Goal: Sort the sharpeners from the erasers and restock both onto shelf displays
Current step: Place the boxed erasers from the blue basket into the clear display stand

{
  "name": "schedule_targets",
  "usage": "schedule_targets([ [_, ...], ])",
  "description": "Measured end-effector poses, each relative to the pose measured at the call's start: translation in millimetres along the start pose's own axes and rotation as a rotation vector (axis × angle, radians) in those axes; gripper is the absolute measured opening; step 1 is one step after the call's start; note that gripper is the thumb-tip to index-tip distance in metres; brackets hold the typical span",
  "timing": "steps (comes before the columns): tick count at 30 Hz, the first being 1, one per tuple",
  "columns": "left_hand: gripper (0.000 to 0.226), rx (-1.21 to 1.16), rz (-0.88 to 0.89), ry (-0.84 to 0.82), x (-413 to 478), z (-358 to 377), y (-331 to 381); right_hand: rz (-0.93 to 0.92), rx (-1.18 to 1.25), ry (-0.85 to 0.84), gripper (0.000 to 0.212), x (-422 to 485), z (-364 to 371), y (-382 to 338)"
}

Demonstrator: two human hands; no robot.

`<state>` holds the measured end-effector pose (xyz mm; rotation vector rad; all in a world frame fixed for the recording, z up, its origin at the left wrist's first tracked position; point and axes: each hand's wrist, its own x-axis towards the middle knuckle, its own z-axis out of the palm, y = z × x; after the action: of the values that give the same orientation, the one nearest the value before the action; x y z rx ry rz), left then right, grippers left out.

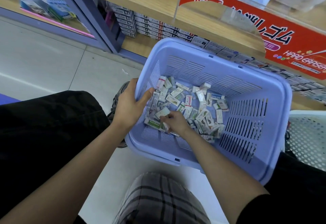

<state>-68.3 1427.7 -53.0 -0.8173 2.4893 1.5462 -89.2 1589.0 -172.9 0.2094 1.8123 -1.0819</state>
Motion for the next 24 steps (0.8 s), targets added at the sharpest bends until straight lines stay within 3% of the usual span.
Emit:
schedule_targets([
  [2, 0.024, 0.008, -0.008, -0.014, 0, 0, 1, -0.004, 0.101, 0.068, 0.022, -11, -5, -9],
  [6, 0.045, 0.050, 0.005, 0.032, -1, -3, 6, -0.084, 0.192, 0.104, 0.014, -51, -30, -32],
  [9, 0.046, 0.172, 0.178, 0.077, -13, -8, 25, -0.174, 0.093, 0.053, 0.028, -95, -53, -61],
  [12, 0.046, 0.228, 0.312, -0.047, -22, -15, 52, -0.299, 0.057, 0.000, 0.007, -146, -73, -95],
  [15, 0.056, 0.291, 0.481, -0.078, -29, -23, 75, -0.369, -0.017, 0.009, 0.009, -187, -84, -121],
  [19, 0.028, 0.079, 0.468, -0.342, -46, -31, 109, -0.410, -0.031, 0.043, 0.021, -220, -87, -140],
  [24, 0.014, -0.053, 0.458, -0.394, -54, -41, 139, -0.474, -0.004, 0.040, 0.010, -248, -93, -150],
])
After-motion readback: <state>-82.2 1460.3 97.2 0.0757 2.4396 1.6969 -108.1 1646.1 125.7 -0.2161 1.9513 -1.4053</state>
